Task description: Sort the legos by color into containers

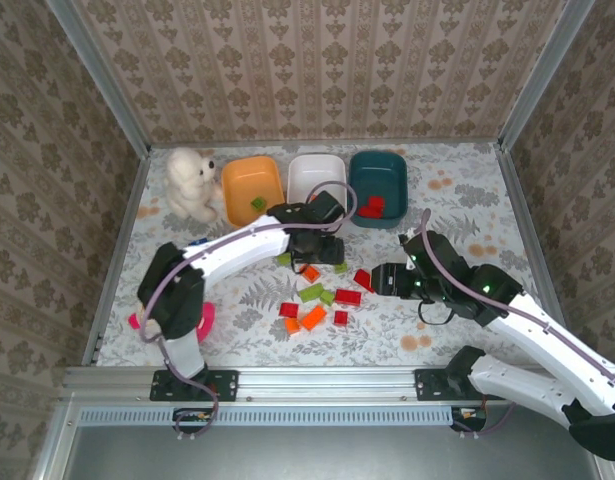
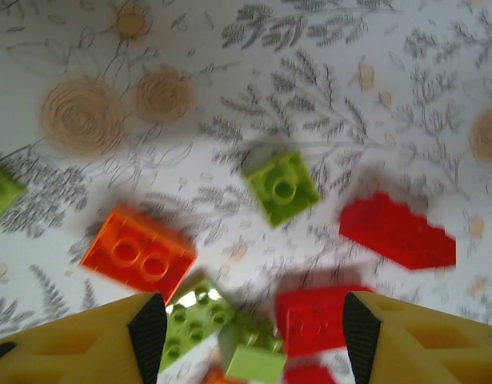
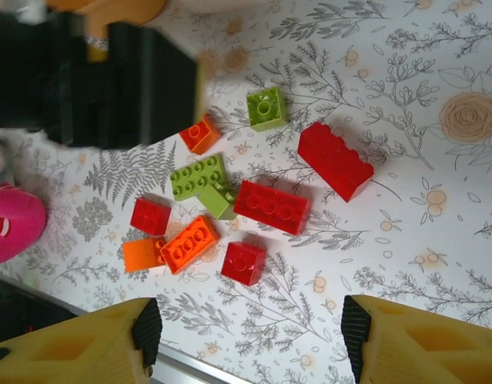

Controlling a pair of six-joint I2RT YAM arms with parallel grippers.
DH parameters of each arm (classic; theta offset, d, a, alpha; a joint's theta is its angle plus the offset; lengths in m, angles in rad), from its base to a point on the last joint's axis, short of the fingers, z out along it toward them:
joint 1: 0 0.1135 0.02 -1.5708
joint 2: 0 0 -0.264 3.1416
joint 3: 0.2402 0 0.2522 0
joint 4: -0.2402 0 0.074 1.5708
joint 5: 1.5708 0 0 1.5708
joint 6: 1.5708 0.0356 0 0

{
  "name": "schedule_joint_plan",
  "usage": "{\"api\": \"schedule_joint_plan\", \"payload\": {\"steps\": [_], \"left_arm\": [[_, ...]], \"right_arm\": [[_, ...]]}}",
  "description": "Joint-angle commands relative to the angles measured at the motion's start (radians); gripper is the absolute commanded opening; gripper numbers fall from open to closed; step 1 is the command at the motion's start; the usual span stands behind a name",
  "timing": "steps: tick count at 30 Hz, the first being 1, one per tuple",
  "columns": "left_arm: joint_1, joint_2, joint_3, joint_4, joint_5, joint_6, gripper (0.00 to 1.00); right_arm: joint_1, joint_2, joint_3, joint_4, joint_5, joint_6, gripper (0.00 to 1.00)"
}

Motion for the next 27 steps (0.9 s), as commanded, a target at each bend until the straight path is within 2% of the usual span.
{"api": "schedule_joint_plan", "payload": {"steps": [1, 6, 9, 13, 17, 27], "left_arm": [[-0.011, 0.105, 0.126, -0.121, -0.068, -0.149, 0.63], [-0.016, 0.228, 0.209, -0.135, -0.025, -0.266, 0.64], [-0.015, 0.276, 0.240, -0.165, -0.023, -0.327, 0.66], [-0.015, 0.307, 0.241, -0.112, 0.000, -0.365, 0.66], [-0.019, 0.360, 0.298, -0.140, 0.017, -0.371, 0.64], [-0.024, 0.408, 0.310, -0.167, 0.006, -0.378, 0.52]], "right_arm": [[0.006, -0.046, 0.007, -0.041, -0.033, -0.012, 0.69], [0.008, -0.126, 0.005, -0.040, -0.037, -0.049, 0.88], [0.006, -0.149, 0.013, -0.057, -0.029, -0.059, 0.93], [0.005, -0.153, 0.016, -0.072, -0.033, -0.061, 0.94], [0.006, -0.160, 0.009, -0.070, -0.031, -0.056, 0.94], [0.005, -0.131, 0.008, -0.047, -0.036, -0.063, 0.94]]}}
